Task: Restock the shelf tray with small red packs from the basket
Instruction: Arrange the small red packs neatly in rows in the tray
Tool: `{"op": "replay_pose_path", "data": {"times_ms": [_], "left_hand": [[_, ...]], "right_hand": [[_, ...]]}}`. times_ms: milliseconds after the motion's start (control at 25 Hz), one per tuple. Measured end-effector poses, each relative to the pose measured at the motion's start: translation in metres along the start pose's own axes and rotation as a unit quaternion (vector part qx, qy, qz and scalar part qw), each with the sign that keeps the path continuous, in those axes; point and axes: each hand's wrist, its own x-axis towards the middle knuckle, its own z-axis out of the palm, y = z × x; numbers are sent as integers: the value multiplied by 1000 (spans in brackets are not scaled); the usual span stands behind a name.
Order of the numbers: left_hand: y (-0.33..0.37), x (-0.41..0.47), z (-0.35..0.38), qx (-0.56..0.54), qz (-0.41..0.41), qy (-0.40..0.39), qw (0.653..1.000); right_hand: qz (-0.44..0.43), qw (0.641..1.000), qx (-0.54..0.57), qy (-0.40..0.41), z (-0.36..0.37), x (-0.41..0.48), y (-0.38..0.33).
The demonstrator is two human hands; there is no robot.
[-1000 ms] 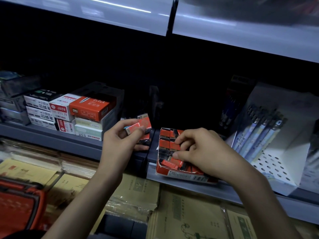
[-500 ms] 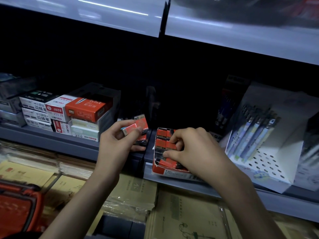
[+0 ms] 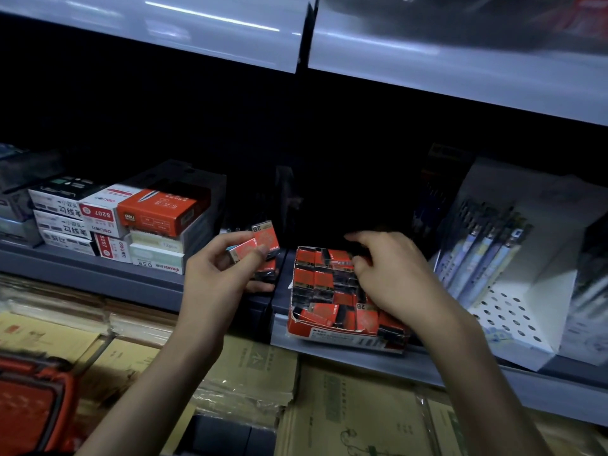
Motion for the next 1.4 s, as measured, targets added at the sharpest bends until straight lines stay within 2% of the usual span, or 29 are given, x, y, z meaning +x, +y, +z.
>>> {"op": "replay_pose_path", "data": {"times_ms": [240, 480, 640, 880, 1400], "left_hand": [[0, 1, -1, -6, -3, -1, 1000], [0, 0, -1, -8, -2, -1, 1000], [-1, 0, -2, -7, -1, 0, 1000], [0, -1, 1, 1, 4, 0, 1000], [2, -6, 3, 15, 3, 16, 1000]], "right_hand": [[-9, 1000, 1, -6, -1, 5, 3], [-20, 985, 170, -22, -23, -12, 3], [-7, 985, 168, -32, -39, -20, 10], [23, 995, 85, -49, -33, -28, 2], [-4, 989, 90, -119, -26, -27, -6]]}}
